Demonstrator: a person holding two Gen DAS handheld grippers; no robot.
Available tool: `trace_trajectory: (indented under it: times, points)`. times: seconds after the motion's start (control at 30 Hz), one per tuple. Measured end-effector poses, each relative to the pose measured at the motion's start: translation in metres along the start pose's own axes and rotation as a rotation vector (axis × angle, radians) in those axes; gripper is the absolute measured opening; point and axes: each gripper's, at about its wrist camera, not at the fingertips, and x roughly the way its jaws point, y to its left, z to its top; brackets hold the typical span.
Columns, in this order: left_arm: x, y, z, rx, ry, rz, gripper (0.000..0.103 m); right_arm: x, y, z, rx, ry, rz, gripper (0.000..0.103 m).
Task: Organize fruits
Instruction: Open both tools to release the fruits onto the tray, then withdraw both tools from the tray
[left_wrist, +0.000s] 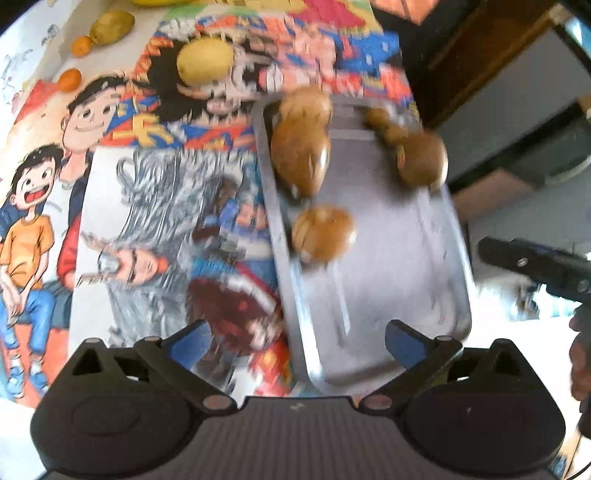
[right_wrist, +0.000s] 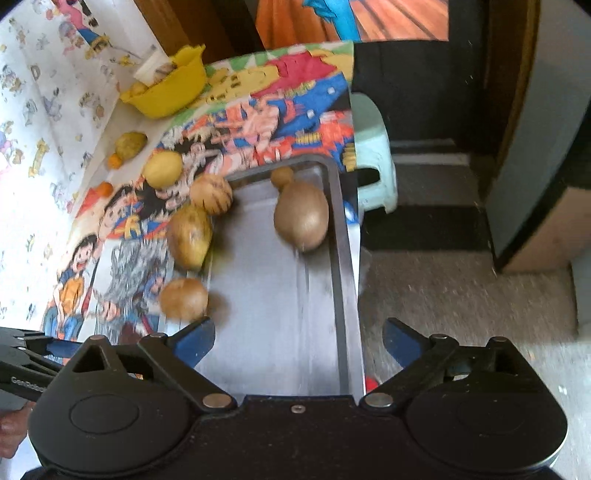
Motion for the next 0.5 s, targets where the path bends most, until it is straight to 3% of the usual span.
trace_trajectory:
  times: [0.27,0.5]
  points:
    - [0.0,0.014,-0.035,0.049,0.116,0.011,0.102,-0.006,0.023,-0.022,-0.017,0.162,-0.014,0.102]
    - [0.004,0.03,-0.052,0.027,0.191,0.048,0.102,0.006,0.033,-0.029,-0.01,0.264,0.037,0.102]
